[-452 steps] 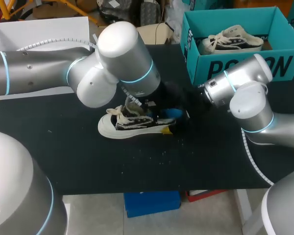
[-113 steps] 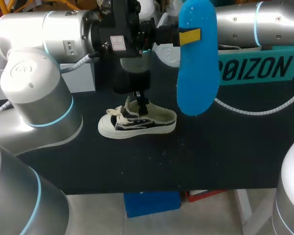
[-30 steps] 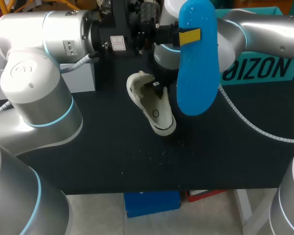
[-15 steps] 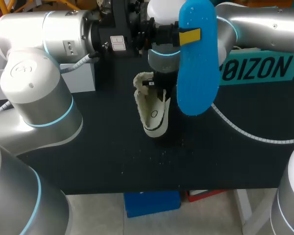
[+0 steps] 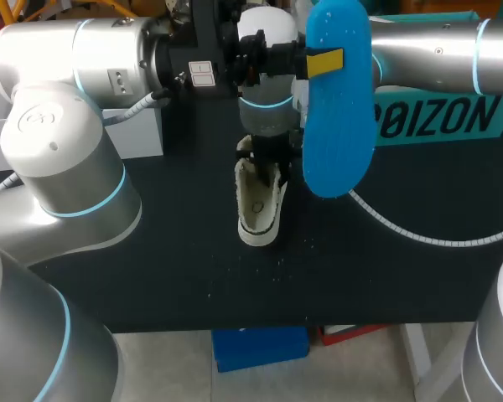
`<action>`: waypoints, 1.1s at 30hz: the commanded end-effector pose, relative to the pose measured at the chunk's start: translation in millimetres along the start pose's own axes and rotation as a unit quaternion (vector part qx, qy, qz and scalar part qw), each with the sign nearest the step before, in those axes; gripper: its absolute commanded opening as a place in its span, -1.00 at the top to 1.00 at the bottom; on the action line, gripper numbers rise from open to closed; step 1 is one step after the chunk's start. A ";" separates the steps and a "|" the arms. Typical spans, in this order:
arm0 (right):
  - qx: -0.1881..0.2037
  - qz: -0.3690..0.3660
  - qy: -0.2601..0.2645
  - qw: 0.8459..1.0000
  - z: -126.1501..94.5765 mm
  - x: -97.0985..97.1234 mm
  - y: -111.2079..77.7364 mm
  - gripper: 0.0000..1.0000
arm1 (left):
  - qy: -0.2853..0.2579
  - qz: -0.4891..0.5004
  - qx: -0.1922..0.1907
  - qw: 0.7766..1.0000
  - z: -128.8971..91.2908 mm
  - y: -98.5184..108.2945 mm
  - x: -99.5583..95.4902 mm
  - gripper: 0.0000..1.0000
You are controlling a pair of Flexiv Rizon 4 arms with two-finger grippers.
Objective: Take the shoe out of the shoebox, open the shoe tongue, remove and reinsert the insole, then place the shoe into the shoebox
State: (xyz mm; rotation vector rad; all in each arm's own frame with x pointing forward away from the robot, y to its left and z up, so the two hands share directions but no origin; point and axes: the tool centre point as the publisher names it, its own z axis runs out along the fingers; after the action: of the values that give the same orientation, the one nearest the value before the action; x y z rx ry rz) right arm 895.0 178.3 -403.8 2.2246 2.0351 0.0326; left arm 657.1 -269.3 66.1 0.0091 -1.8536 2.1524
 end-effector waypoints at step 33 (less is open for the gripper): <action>-0.013 -0.057 0.350 0.935 -90.8 -16.9 -2.5 -1.00 | -0.001 0.001 0.001 1.000 1.5 1.5 0.2 1.00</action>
State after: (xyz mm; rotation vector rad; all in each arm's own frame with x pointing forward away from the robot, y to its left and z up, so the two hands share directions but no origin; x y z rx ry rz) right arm 890.1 179.7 -318.8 2.2334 2.4175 0.7736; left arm 657.1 -269.2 66.0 0.0092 -1.8536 2.1524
